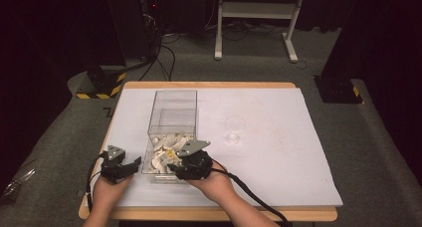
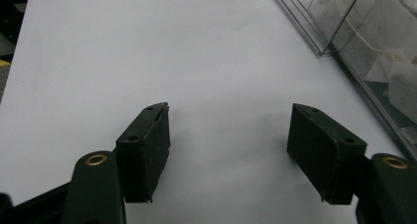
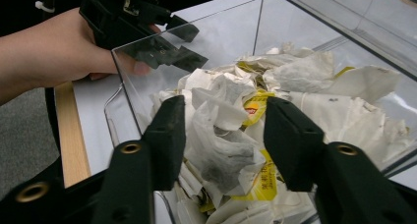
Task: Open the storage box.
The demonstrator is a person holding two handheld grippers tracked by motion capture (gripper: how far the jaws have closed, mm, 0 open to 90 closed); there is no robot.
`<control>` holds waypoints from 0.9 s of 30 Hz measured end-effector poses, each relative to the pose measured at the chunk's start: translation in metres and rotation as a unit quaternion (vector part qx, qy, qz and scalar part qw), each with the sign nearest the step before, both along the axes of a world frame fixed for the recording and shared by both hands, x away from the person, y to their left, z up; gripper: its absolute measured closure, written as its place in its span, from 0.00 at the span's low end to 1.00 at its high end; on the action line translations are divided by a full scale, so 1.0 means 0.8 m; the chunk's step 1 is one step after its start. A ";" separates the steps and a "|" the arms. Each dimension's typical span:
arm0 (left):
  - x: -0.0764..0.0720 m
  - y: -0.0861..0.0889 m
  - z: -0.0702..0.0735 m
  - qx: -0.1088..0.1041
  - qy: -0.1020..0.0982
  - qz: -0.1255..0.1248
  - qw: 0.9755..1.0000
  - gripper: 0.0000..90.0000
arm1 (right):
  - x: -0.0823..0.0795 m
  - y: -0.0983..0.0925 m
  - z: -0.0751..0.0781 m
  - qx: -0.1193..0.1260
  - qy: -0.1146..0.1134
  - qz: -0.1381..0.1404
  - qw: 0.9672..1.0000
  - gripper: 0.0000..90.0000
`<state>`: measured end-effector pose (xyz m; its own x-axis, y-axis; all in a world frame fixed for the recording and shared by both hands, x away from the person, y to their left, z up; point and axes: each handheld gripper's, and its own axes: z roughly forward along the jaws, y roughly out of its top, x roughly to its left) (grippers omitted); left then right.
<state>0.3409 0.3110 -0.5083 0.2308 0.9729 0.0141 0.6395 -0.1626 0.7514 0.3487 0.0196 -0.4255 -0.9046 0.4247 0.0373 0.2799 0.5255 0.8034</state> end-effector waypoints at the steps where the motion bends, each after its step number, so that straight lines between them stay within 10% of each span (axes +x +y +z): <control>1: 0.000 0.000 0.000 0.000 0.000 0.000 1.000 0.36 | 0.000 0.001 -0.001 -0.002 0.001 0.004 1.000 0.66; 27: 0.000 0.000 0.000 0.000 -0.001 0.000 1.000 0.36 | -0.004 0.002 -0.007 -0.016 0.003 0.019 1.000 1.00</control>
<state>0.3407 0.3109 -0.5084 0.2304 0.9730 0.0150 0.6387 -0.1628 0.7520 0.3458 0.0208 -0.4312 -0.9197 0.3915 0.0292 0.2641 0.5618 0.7840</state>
